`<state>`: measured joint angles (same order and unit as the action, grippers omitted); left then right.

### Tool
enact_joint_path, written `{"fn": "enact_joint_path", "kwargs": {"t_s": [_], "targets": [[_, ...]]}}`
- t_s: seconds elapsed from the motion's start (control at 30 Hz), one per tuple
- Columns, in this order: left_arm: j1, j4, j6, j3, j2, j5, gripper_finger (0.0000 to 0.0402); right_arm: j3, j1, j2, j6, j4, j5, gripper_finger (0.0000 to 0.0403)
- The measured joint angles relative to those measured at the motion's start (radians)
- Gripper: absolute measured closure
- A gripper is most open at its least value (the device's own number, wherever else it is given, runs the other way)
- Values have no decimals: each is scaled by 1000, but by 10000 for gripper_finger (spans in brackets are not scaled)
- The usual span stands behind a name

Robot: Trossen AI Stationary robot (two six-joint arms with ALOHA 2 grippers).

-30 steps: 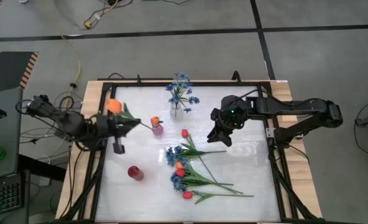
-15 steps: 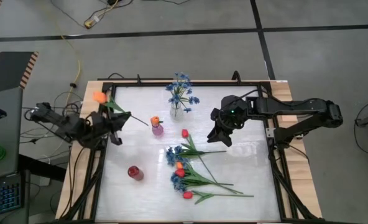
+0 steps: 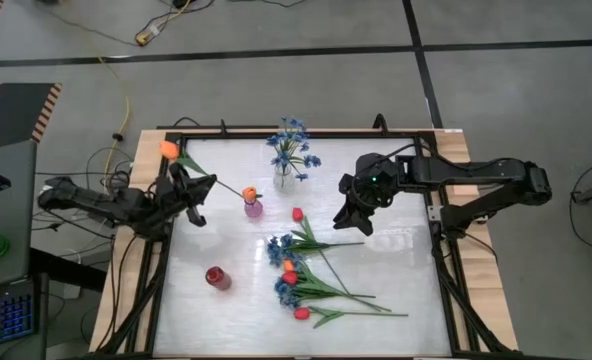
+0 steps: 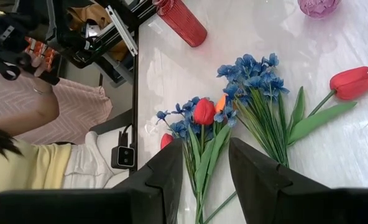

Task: Sort flowers into vase by color
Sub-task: Put the top orange tulip into the purple vase

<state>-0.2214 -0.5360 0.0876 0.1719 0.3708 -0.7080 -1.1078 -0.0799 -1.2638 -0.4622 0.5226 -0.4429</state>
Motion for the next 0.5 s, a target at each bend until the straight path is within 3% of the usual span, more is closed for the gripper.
{"fn": "enact_joint_path", "kwargs": {"t_s": [0.5], "targets": [[74,-32,-93,0,195,30,401,0,0,0,0,0,0,246]]}}
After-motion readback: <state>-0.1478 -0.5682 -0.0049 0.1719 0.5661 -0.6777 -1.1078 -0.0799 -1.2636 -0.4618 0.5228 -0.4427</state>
